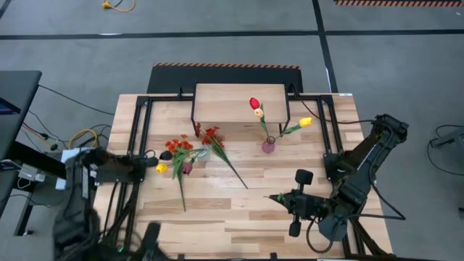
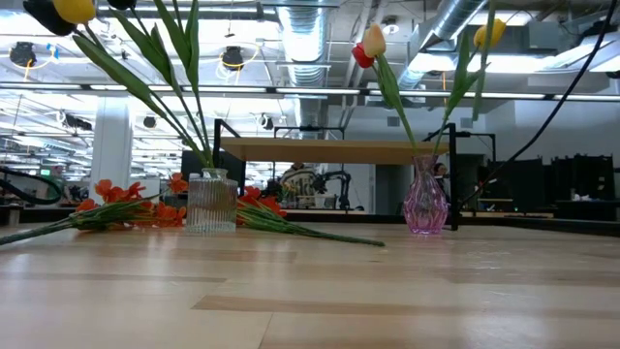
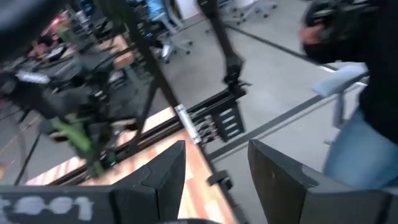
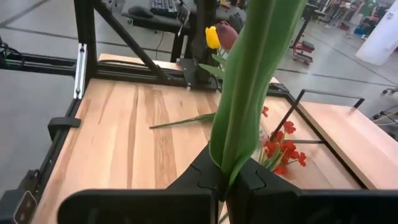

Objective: Pick and place flowers into a vace then onto a shelf
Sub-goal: Put the black flower into the purple vase

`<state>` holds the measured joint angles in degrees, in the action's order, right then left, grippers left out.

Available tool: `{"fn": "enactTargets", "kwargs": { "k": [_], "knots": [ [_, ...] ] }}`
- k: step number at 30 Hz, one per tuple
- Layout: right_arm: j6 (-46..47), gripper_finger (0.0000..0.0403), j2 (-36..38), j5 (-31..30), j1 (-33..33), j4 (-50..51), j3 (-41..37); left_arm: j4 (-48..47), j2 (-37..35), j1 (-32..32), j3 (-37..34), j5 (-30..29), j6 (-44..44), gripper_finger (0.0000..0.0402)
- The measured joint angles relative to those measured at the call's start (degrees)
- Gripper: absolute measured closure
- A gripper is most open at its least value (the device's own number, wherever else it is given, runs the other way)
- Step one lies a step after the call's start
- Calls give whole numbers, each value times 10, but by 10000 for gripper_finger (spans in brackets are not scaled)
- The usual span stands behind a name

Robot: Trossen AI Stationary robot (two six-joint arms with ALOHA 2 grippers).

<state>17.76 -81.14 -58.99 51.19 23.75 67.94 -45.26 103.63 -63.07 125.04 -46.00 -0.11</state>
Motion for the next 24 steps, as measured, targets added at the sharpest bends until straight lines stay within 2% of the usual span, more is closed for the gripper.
{"fn": "enactTargets", "kwargs": {
  "k": [4,13,18,21,24],
  "knots": [
    [-2,403,1,11,-8,14,0,52,-77,34,-122,21,-21,237],
    [-9,403,7,4,-33,47,0,256,-351,82,-425,46,-18,237],
    [-16,403,7,3,-48,44,0,295,-478,114,-584,66,-38,237],
    [-7,403,7,4,-54,43,0,305,-530,124,-651,67,-39,237],
    [1,403,7,3,-57,41,0,311,-566,131,-682,68,-39,237]
  ]
}}
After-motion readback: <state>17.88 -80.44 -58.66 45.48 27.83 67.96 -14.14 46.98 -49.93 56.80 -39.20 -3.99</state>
